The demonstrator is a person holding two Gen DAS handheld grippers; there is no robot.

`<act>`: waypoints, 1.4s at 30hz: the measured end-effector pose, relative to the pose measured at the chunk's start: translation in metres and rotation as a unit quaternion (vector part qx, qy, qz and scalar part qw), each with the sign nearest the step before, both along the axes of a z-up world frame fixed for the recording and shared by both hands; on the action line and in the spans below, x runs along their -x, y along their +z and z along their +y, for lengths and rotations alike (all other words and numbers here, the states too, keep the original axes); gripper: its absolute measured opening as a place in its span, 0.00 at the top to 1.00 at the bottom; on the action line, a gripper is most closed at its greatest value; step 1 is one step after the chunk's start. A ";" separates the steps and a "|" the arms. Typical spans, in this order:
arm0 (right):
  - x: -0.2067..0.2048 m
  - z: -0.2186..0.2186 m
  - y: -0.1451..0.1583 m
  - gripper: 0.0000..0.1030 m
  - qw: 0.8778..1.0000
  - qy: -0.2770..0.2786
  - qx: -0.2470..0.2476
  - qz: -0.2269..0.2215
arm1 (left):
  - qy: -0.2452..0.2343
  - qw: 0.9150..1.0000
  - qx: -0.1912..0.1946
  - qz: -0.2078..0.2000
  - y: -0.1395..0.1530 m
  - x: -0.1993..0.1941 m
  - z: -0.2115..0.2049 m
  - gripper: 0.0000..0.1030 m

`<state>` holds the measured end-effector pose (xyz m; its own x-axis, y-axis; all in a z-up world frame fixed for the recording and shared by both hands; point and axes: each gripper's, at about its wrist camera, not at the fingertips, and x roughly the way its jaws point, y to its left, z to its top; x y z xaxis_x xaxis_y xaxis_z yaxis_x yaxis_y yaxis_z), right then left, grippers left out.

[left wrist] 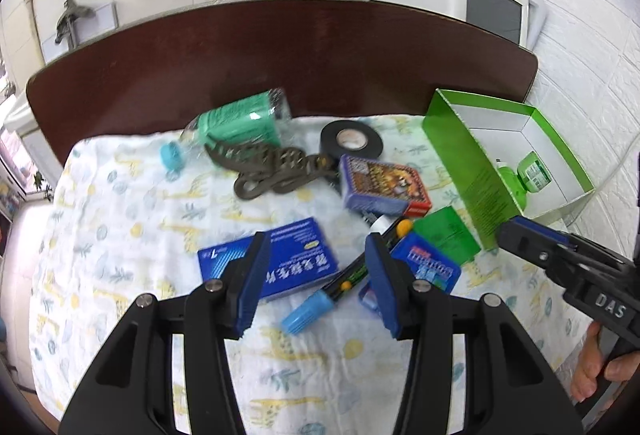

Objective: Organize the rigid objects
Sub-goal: 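Grasp the blue Mentos tin with the right tool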

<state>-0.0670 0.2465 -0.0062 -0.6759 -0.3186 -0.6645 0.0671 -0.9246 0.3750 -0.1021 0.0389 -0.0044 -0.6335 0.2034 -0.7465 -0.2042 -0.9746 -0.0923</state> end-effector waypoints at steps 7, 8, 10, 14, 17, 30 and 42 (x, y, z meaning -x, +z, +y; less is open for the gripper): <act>0.025 -0.023 -0.017 0.71 0.999 0.004 0.022 -0.040 | -0.019 0.999 -0.027 -0.031 -0.020 -0.014 -0.012 0.54; 0.028 -0.025 -0.020 0.71 0.998 0.006 0.028 -0.048 | -0.024 0.999 -0.032 -0.036 -0.022 -0.014 -0.011 0.54; 0.032 -0.029 -0.025 0.71 0.997 0.006 0.039 -0.062 | -0.033 0.998 -0.038 -0.040 -0.023 -0.016 -0.008 0.54; 0.024 -0.036 -0.035 0.71 0.995 0.008 0.058 -0.080 | -0.043 0.997 -0.050 -0.043 -0.023 -0.017 -0.004 0.54; 0.011 -0.037 -0.038 0.71 0.992 -0.001 0.087 -0.095 | -0.047 0.997 -0.051 -0.041 -0.023 -0.017 0.000 0.54; -0.005 -0.022 -0.033 0.71 0.988 -0.051 0.113 -0.096 | -0.090 0.991 -0.071 -0.065 -0.031 -0.019 0.011 0.55; 0.016 -0.041 -0.040 0.68 0.984 -0.028 0.116 -0.129 | -0.146 0.985 -0.055 -0.068 -0.038 -0.020 0.037 0.42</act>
